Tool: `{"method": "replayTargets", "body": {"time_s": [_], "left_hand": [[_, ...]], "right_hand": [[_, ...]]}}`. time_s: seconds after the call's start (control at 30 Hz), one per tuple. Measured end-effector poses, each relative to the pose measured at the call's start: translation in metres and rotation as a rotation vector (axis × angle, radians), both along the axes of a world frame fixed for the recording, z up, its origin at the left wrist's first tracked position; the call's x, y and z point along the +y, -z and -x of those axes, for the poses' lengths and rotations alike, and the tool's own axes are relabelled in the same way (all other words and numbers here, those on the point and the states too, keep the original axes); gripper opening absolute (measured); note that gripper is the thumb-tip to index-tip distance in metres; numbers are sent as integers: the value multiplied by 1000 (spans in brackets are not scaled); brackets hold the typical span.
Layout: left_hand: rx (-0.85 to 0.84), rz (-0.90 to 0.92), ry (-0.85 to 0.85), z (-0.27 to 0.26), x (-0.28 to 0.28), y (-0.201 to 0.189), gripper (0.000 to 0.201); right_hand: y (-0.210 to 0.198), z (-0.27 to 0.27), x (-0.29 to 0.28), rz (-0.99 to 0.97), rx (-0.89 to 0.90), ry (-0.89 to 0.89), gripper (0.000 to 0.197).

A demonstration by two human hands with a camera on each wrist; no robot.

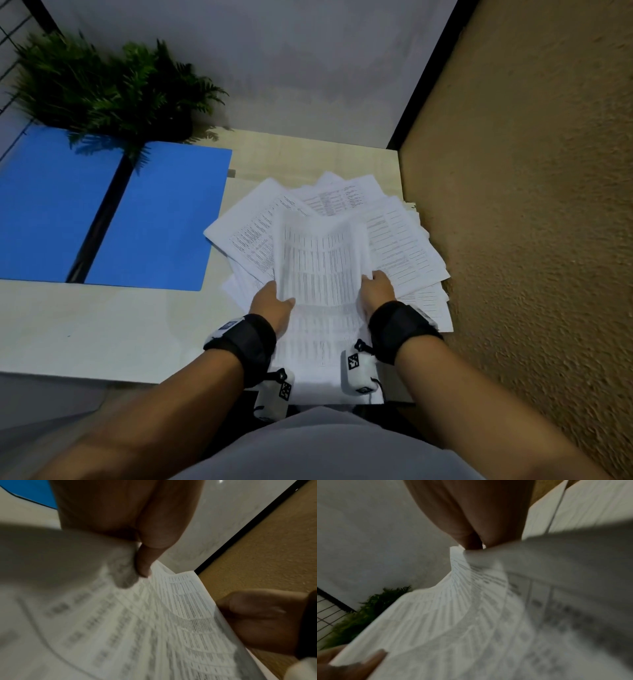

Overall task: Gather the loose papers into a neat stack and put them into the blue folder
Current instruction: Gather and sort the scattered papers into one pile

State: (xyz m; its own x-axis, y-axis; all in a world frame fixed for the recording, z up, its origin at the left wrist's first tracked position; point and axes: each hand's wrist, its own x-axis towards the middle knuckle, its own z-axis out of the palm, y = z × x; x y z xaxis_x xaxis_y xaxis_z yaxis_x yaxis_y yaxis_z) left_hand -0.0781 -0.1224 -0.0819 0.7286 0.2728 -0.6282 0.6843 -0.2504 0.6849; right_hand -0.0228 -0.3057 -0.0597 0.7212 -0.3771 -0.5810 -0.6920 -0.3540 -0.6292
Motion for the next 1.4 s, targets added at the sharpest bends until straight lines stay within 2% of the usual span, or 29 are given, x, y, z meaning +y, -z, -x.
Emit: {"method": "replayTargets", "body": {"time_s": [0.07, 0.1, 0.17, 0.23, 0.3, 0.4, 0.47, 0.5, 0.6, 0.67, 0.77, 0.9, 0.97, 1.1, 1.27, 1.33, 1.4], "left_hand": [[-47, -15, -169, -5, 9, -1, 46], [-64, -26, -239, -8, 15, -2, 43], [-79, -28, -356, -15, 29, 1, 37], [-93, -31, -413, -21, 40, 0, 37], [-113, -32, -445, -27, 43, 0, 35], [-179, 110, -493, -36, 40, -1, 29], [-226, 129, -505, -40, 40, -4, 24], [-236, 113, -500, -42, 41, -5, 22], [-276, 120, -504, -47, 49, -8, 19], [-317, 205, -519, -49, 54, -10, 19], [-343, 347, -514, -48, 63, -13, 39], [-280, 442, -359, -45, 73, -14, 64], [-214, 433, -293, -40, 71, -14, 62], [-99, 299, -235, -30, 60, -17, 43], [-62, 257, -218, -23, 54, -18, 38], [-70, 281, -202, -20, 52, -19, 40], [-79, 291, -177, -19, 53, -14, 50]], "right_hand": [[-1, -3, -6, 60, -70, 140, 28], [-4, -4, -13, 128, -63, 218, 30], [-4, -7, -31, 186, 3, 372, 47], [8, -11, -49, 38, 30, 530, 64], [29, -13, -61, -129, -43, 616, 65], [11, -7, -46, -328, -69, 543, 49], [7, -3, -44, -366, -54, 471, 38], [5, -2, -45, -354, -41, 470, 35], [-5, 1, -51, -199, -46, 458, 44], [-16, 3, -53, -97, -180, 432, 41], [-41, 3, -55, -12, -453, 337, 32], [-86, -6, -64, 171, -714, 185, 23], [-103, -9, -69, 216, -815, 141, 21], [-137, -14, -71, 289, -1090, 146, 26], [-188, -16, -61, 194, -1398, 185, 27], [-198, -21, -61, 150, -1430, 156, 26], [-191, -27, -55, 96, -1284, 76, 24]]}}
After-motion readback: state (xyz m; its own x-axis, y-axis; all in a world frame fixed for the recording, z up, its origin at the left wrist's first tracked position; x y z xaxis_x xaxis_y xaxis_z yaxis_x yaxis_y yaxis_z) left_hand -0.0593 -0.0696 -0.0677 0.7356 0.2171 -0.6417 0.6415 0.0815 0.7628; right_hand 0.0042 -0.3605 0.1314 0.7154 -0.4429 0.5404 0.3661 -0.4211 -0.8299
